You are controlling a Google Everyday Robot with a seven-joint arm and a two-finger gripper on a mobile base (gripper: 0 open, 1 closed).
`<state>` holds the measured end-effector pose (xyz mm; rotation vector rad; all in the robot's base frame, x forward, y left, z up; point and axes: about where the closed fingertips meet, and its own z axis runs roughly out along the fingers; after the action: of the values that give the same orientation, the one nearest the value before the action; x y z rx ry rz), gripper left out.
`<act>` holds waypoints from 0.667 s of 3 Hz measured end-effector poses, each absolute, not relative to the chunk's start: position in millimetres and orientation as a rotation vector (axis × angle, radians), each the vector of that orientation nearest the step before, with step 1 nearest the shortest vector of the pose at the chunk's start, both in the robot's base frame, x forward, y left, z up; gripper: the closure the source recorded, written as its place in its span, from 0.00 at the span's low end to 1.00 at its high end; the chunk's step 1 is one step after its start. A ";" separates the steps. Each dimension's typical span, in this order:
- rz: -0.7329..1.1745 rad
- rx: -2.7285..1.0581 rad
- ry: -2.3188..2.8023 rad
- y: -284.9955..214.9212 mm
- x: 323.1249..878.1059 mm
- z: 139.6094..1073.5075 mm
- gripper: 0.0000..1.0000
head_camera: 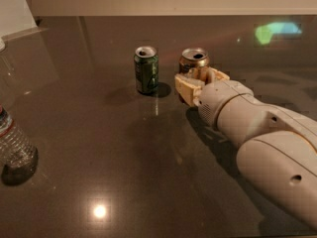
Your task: Place orange can upright
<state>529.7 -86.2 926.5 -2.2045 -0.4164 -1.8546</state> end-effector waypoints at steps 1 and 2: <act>-1.938 -2.164 -0.415 -112.5 517.5 923.6 1.00; -1.965 -2.141 -0.385 -132.7 507.0 917.4 1.00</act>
Offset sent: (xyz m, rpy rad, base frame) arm -0.0417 -0.0839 -0.0140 0.0407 -0.1082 -0.0470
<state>507.0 -132.7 917.4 -2.1406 -0.3846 -1.9647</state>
